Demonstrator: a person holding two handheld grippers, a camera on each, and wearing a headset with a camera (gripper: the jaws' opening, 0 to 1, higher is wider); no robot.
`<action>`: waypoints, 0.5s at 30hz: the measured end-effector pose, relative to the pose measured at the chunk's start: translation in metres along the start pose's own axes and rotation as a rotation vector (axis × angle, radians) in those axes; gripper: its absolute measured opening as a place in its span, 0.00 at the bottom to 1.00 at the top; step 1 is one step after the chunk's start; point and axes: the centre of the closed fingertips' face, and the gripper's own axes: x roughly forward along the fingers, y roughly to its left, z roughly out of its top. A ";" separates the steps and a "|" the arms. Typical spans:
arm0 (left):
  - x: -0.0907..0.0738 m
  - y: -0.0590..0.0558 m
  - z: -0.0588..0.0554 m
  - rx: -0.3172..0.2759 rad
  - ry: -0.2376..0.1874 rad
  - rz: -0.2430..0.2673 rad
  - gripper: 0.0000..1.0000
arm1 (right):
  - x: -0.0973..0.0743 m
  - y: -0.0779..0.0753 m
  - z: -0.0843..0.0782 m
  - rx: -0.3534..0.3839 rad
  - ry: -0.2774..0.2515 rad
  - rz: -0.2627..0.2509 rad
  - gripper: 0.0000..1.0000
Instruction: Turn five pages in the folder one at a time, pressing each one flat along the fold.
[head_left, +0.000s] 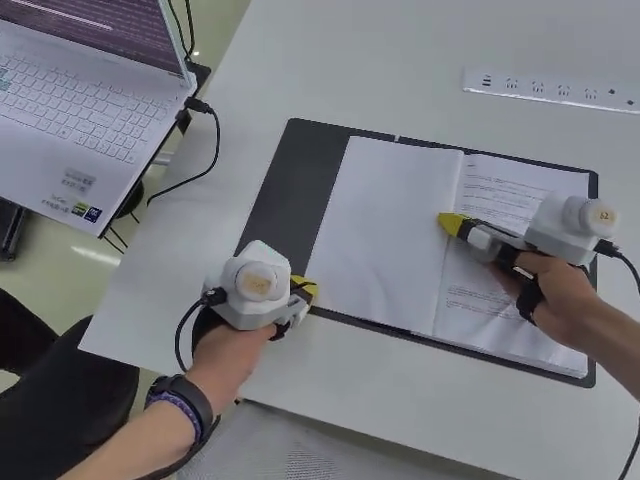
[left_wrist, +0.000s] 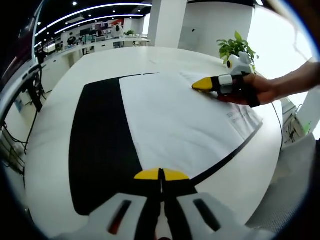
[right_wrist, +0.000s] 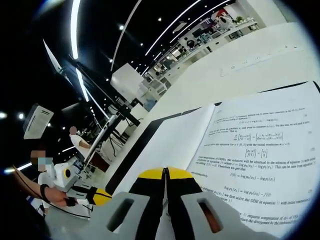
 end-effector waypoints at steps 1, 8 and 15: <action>0.000 0.000 0.000 0.001 0.000 0.000 0.00 | 0.002 -0.002 0.002 0.003 -0.003 -0.001 0.00; -0.001 0.000 0.000 -0.002 0.000 0.001 0.00 | 0.010 -0.014 0.020 0.038 -0.058 -0.032 0.00; -0.001 -0.001 0.000 -0.005 -0.004 0.009 0.00 | 0.024 -0.028 0.038 0.048 -0.100 -0.077 0.00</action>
